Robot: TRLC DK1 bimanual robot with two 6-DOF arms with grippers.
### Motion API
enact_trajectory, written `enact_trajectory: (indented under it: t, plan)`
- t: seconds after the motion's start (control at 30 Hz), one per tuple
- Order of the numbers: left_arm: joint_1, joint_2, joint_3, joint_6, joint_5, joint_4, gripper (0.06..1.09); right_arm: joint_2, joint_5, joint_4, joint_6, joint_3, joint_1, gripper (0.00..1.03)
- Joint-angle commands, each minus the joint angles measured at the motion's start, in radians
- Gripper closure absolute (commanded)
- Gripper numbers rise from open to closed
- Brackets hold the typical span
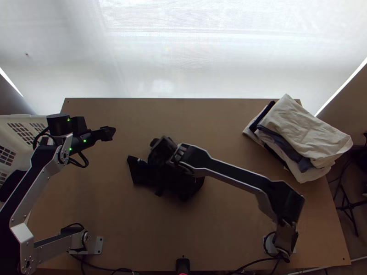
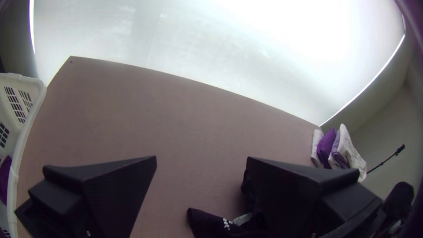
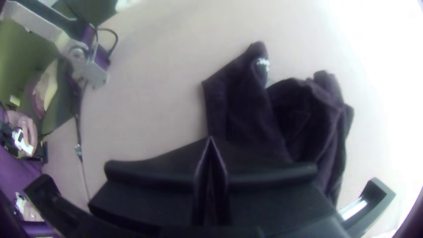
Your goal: Fold the t-shirt
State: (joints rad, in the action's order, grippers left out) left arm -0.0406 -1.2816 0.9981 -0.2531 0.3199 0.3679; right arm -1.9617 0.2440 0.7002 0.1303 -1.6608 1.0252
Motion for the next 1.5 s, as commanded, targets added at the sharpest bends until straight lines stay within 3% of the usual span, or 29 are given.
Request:
enact_trajectory:
  t: [0.0,0.1,0.13,0.2,0.23,0.27,0.43,0.57,0.63,0.97,1.47]
  plan:
    - [0.001,-0.002,0.000,-0.011,0.002,-0.007,0.10,0.175,0.000,-0.011,-0.066,-0.022,-0.051,1.00]
    - [0.004,-0.002,0.002,-0.018,0.004,-0.024,0.10,0.199,0.001,-0.004,-0.063,-0.016,-0.065,0.97]
    - [0.002,-0.002,0.002,-0.018,0.004,-0.029,0.10,0.205,0.001,0.001,-0.061,-0.005,-0.065,0.84]
    - [0.002,-0.005,0.002,-0.020,0.004,-0.040,0.10,0.215,0.001,0.007,-0.043,0.032,-0.051,0.44]
    - [0.004,-0.007,0.000,-0.020,0.004,-0.043,0.10,0.215,0.000,0.025,-0.018,0.047,-0.033,0.29]
    - [0.004,-0.010,-0.001,-0.020,0.004,-0.047,0.10,0.215,-0.002,0.035,0.014,0.075,-0.013,0.26]
    - [0.011,-0.024,-0.052,-0.028,0.004,-0.119,0.10,0.216,-0.114,0.019,0.158,0.231,0.102,0.26]
    - [0.010,-0.044,-0.092,-0.032,0.004,-0.187,0.10,0.173,-0.172,-0.062,0.215,0.319,0.128,0.26]
    - [0.010,-0.055,-0.105,-0.040,0.004,-0.213,0.10,0.150,-0.187,-0.107,0.246,0.349,0.128,0.32]
    - [0.018,-0.065,-0.150,-0.066,0.007,-0.273,0.10,0.044,-0.238,-0.260,0.308,0.328,0.108,0.39]
    - [0.011,-0.067,-0.170,-0.066,0.030,-0.291,0.10,0.004,-0.241,-0.261,0.313,0.228,0.090,0.39]
